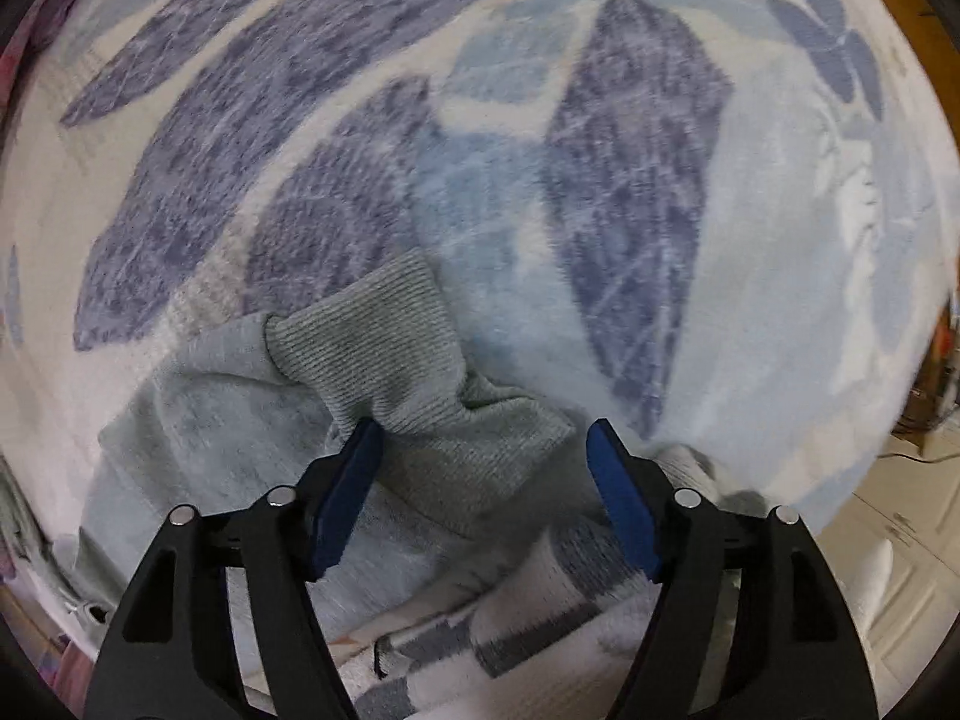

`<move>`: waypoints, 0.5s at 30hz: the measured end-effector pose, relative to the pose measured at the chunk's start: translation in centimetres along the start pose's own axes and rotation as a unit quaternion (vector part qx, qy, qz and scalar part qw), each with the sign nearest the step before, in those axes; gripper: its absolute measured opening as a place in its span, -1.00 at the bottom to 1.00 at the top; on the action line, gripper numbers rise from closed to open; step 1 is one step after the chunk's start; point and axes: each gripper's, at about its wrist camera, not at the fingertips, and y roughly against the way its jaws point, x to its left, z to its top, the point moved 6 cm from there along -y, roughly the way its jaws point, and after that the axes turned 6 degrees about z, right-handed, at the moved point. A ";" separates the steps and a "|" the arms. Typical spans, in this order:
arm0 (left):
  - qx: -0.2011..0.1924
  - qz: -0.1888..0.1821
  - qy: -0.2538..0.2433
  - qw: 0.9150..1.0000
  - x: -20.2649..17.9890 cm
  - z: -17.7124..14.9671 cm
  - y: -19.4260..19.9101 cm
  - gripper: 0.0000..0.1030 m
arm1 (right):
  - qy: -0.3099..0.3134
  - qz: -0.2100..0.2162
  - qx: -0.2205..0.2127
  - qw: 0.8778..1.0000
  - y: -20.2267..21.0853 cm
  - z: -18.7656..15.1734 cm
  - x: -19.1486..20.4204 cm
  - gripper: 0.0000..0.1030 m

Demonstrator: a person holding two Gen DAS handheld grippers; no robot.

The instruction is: Fold large clothes

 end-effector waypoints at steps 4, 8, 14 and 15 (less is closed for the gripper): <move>0.007 0.013 0.026 1.000 2.7 -1.6 0.7 0.45 | 0.041 0.002 -0.031 0.999 0.5 -0.9 0.7 -0.41; 0.010 0.016 0.059 0.998 4.8 -2.6 1.4 0.45 | 0.081 -0.039 -0.084 0.992 2.5 -2.7 2.1 -0.83; -0.009 0.012 0.078 0.997 6.6 -2.2 3.5 0.46 | 0.114 -0.062 -0.190 0.973 8.8 -6.8 6.3 -0.85; -0.013 0.010 0.078 0.997 7.0 -2.0 3.9 0.46 | 0.120 -0.054 -0.210 0.969 10.1 -7.4 7.4 -0.86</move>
